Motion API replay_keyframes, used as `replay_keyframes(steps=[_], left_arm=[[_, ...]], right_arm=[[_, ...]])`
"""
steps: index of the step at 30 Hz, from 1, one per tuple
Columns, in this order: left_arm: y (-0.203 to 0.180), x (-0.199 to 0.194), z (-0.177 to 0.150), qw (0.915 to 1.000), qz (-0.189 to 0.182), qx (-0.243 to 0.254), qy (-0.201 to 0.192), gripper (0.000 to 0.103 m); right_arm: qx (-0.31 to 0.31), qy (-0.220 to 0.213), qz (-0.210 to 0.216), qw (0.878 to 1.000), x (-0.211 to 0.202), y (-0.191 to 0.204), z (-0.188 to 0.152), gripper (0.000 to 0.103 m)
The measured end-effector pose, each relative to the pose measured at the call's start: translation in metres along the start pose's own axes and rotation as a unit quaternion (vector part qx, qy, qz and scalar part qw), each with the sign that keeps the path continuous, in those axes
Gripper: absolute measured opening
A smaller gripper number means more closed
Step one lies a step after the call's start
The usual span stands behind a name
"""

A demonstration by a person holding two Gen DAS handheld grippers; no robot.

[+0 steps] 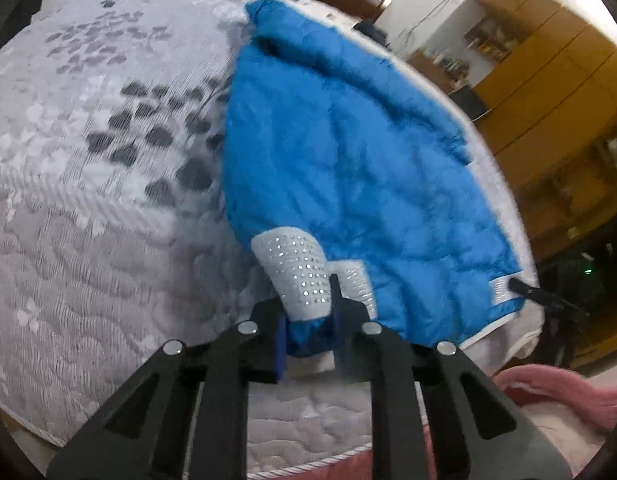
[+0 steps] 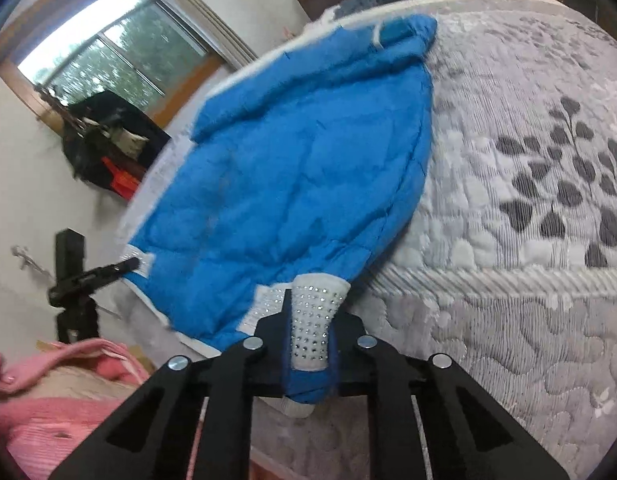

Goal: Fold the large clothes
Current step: 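Grasp the white-trimmed hem with both grippers and lift it toward the collar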

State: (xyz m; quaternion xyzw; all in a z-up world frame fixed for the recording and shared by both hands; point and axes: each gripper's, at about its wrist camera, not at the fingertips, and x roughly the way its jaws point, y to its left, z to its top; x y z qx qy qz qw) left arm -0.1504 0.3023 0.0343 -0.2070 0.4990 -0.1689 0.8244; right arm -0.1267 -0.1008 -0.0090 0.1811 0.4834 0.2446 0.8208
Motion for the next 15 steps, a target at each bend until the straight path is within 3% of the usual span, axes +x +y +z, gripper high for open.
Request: replay_keyframes(steps=[7,15], left_arm=[[-0.019,-0.028,0.04,0.9968,-0.058,0.019,-0.051,0.013],[-0.028,-0.021,0.121,0.9919,-0.088,0.028,-0.087,0.013]], right_arm=[[-0.027,-0.047,0.033,0.998,-0.033,0.023,0.044,0.011],[-0.022,-0.058,0.055,0.997,-0.038,0.02,0.131,0.011]])
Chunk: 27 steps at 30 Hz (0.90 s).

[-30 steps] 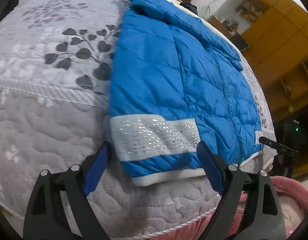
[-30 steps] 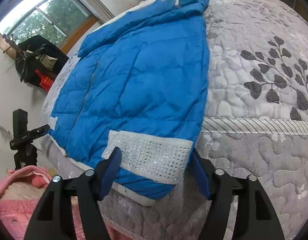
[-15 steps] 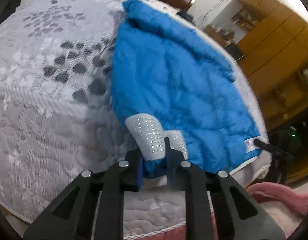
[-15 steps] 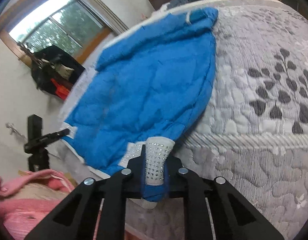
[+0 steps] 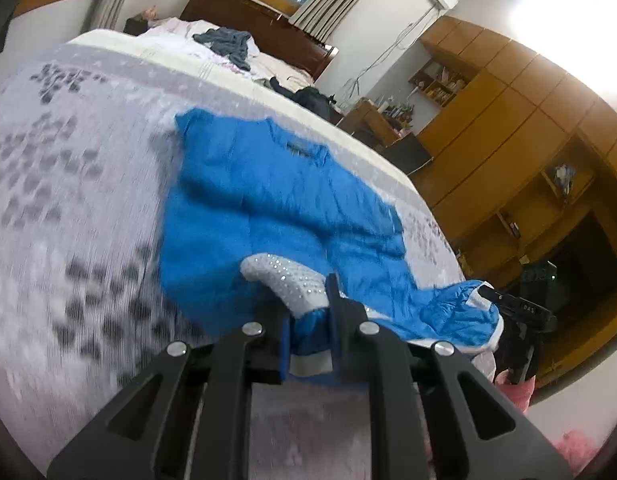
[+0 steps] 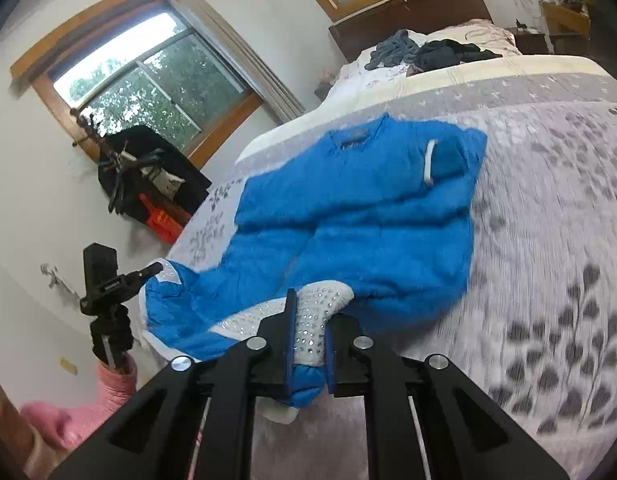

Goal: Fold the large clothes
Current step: 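Grasp the white-trimmed hem with both grippers and lift it toward the collar, then carry the held hem over the jacket toward the collar with both grippers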

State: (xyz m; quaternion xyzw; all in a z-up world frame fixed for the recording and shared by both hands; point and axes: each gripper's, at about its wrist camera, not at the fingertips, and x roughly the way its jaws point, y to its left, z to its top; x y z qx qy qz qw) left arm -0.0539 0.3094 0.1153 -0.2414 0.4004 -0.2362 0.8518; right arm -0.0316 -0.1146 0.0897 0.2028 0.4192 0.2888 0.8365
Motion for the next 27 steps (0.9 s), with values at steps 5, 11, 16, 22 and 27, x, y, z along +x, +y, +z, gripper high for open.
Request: replay_keyframes(steps=[5,11,16,22,27], left_arm=[[0.007,0.031,0.053,1.0,-0.002,0.0,-0.003,0.013],[0.027,0.087,0.105,0.9997,0.012,-0.013,0.016,0.013],[0.057,0.14,0.13,0.9972,0.037,-0.045,0.048,0.013],[0.094,0.192,0.145,0.9919,0.051,-0.081,0.083,0.015],[0.1,0.195,0.153,0.9915,0.03,-0.092,0.087,0.018]], right_arm=[[0.031,0.011,0.004,0.999,0.027,-0.021,0.057,0.011],[0.075,0.039,-0.003,0.996,0.072,-0.057,0.106,0.011],[0.114,0.059,-0.009,0.992,0.107,-0.09,0.128,0.011],[0.151,0.088,-0.034,0.984,0.149,-0.13,0.142,0.011],[0.171,0.095,-0.021,0.98,0.159,-0.146,0.144,0.014]])
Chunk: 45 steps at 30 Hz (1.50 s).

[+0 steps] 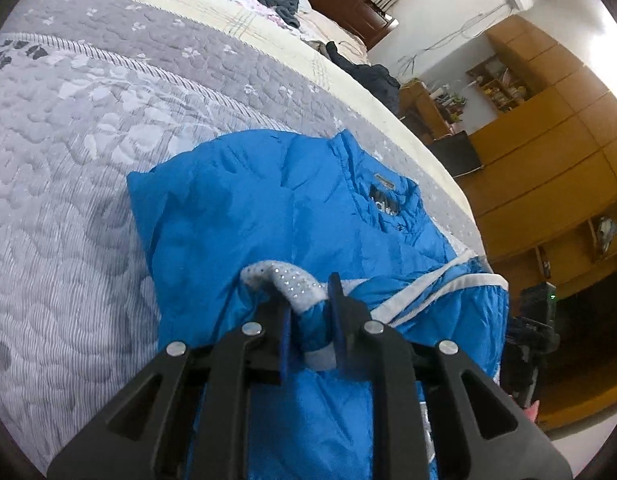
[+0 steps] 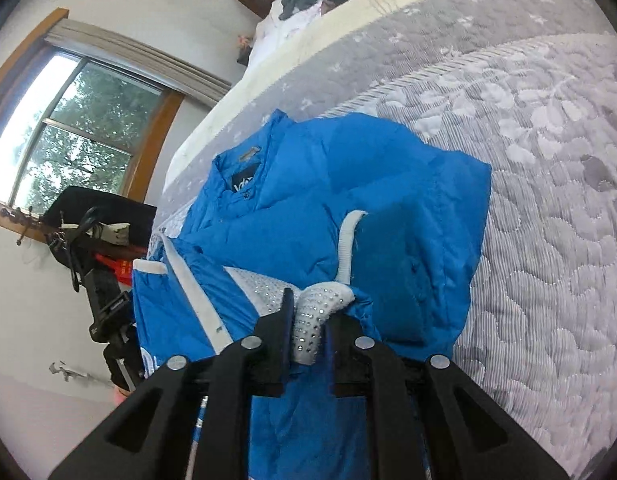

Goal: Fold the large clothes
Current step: 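Carry the held hem over the jacket toward the collar with both grippers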

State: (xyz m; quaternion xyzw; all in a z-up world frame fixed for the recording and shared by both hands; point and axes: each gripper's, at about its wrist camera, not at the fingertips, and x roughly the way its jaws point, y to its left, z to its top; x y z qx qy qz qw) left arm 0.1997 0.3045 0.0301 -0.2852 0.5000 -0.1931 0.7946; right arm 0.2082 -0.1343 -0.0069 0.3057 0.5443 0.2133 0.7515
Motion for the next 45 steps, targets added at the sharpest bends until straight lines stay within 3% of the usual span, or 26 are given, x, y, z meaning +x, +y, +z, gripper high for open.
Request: replay_keyframes(steps=[5,7,8,9,10,15,18,21,26,27,29,31,33,35,37,42,45], left_arm=[[0.01,-0.026,-0.003,0.9985,-0.049,-0.025,-0.004,0.027],[0.014,-0.036,-0.007,0.9977,-0.061,-0.029,-0.009,0.033],[0.015,-0.044,-0.009,0.9979,-0.057,-0.027,-0.017,0.042],[0.016,-0.057,-0.013,0.9982,-0.046,-0.019,-0.035,0.045],[0.015,-0.064,-0.015,0.9982,-0.04,-0.012,-0.042,0.046],[0.001,-0.087,-0.024,0.9952,0.003,0.066,-0.072,0.053],[-0.014,-0.076,-0.021,0.9898,0.016,0.127,-0.061,0.064],[-0.027,-0.054,-0.017,0.9812,0.039,0.183,-0.047,0.066],[-0.037,-0.021,-0.011,0.9664,0.07,0.244,-0.043,0.075],[-0.039,-0.019,-0.011,0.965,0.071,0.249,-0.04,0.075],[-0.042,-0.011,-0.009,0.9625,0.081,0.257,-0.036,0.075],[-0.044,-0.004,-0.009,0.958,0.103,0.265,-0.037,0.064],[-0.045,-0.002,-0.011,0.9524,0.133,0.27,-0.046,0.034],[-0.044,-0.009,-0.014,0.9548,0.127,0.262,-0.06,0.02],[-0.048,-0.022,-0.017,0.9581,0.109,0.253,-0.08,0.016],[-0.077,-0.052,-0.025,0.9482,0.104,0.265,-0.14,0.013],[-0.093,-0.067,-0.013,0.9449,0.099,0.26,-0.172,0.013]], right_arm=[[0.005,-0.01,0.042,0.999,-0.021,-0.006,-0.01,0.03],[0.005,-0.017,0.049,0.999,-0.032,-0.009,-0.015,0.042],[-0.002,-0.026,0.04,0.999,-0.04,-0.01,-0.019,0.047],[-0.007,-0.036,0.026,0.999,-0.047,-0.01,-0.02,0.067],[-0.015,-0.052,0.007,0.999,-0.055,-0.009,-0.024,0.074],[-0.098,-0.094,-0.037,0.99,-0.075,0.013,-0.035,0.076],[-0.163,-0.097,-0.07,0.979,-0.062,0.04,-0.033,0.085],[-0.197,-0.084,-0.1,0.972,-0.041,0.052,-0.022,0.086],[-0.215,-0.052,-0.122,0.968,-0.004,0.051,-0.001,0.086],[-0.219,-0.045,-0.129,0.966,0.004,0.051,0.002,0.082],[-0.226,-0.033,-0.136,0.964,0.018,0.052,0.004,0.064],[-0.23,-0.041,-0.146,0.961,0.019,0.052,0.002,0.048],[-0.234,-0.049,-0.152,0.959,0.016,0.052,-0.001,0.034],[-0.222,-0.059,-0.128,0.965,0.003,0.048,-0.005,0.021],[-0.216,-0.07,-0.112,0.967,-0.01,0.05,-0.009,0.017],[-0.229,-0.098,-0.104,0.963,-0.04,0.073,-0.019,0.014],[-0.23,-0.122,-0.1,0.96,-0.057,0.088,-0.011,0.014]])
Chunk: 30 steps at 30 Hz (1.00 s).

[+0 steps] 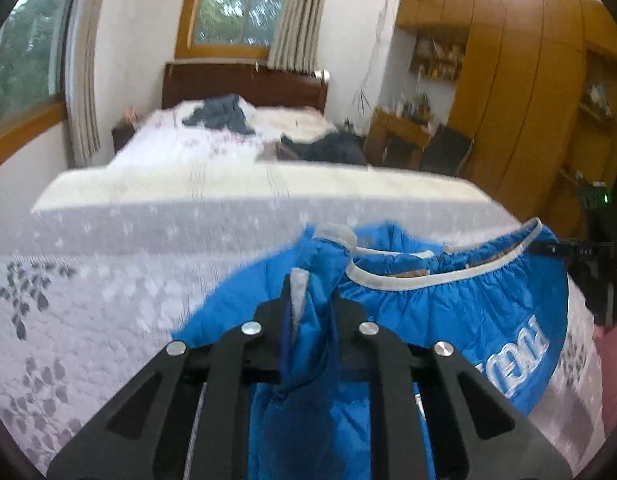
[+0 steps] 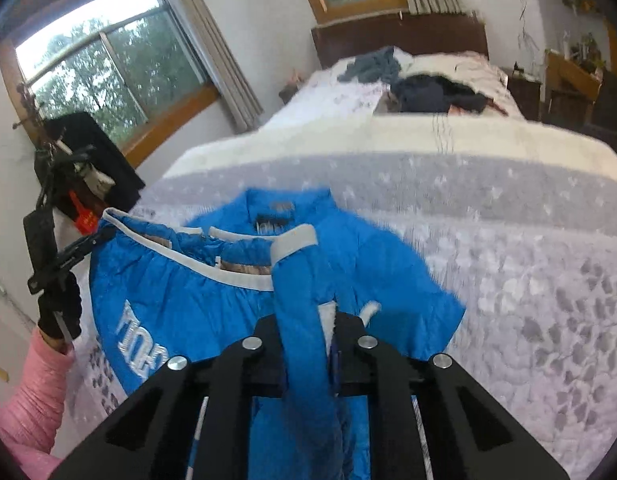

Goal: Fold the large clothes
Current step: 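Carry the held hem over the jacket toward the collar with both grippers, then lower the hem onto the collar and open both grippers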

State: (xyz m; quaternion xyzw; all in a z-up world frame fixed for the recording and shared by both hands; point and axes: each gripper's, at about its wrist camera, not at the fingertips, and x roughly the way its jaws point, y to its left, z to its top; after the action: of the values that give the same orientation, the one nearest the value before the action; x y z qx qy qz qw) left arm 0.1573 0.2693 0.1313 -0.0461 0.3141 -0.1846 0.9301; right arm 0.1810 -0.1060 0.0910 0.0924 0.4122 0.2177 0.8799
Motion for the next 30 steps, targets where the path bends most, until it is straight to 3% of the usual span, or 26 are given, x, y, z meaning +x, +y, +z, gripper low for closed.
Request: replay_keyframes(steps=[6,10,18,25,30], left_arm=[[0.004,0.024,0.052,0.9995,0.017,-0.021,-0.017,0.013],[0.013,0.069,0.068,0.9988,0.028,-0.04,0.008,0.014],[0.038,0.167,0.042,0.9905,0.076,-0.05,0.103,0.017],[0.062,0.195,0.017,0.9824,0.075,-0.087,0.147,0.032],[0.074,0.187,0.017,0.9774,0.078,-0.119,0.156,0.048]], right_arm=[[0.032,-0.022,-0.006,0.999,0.0,-0.012,0.053,0.014],[0.058,-0.006,-0.014,0.998,0.028,-0.029,0.075,0.014],[0.104,0.054,-0.043,0.992,0.105,-0.07,0.07,0.015],[0.14,0.091,-0.052,0.985,0.148,-0.096,0.044,0.021],[0.158,0.092,-0.05,0.982,0.148,-0.099,0.04,0.028]])
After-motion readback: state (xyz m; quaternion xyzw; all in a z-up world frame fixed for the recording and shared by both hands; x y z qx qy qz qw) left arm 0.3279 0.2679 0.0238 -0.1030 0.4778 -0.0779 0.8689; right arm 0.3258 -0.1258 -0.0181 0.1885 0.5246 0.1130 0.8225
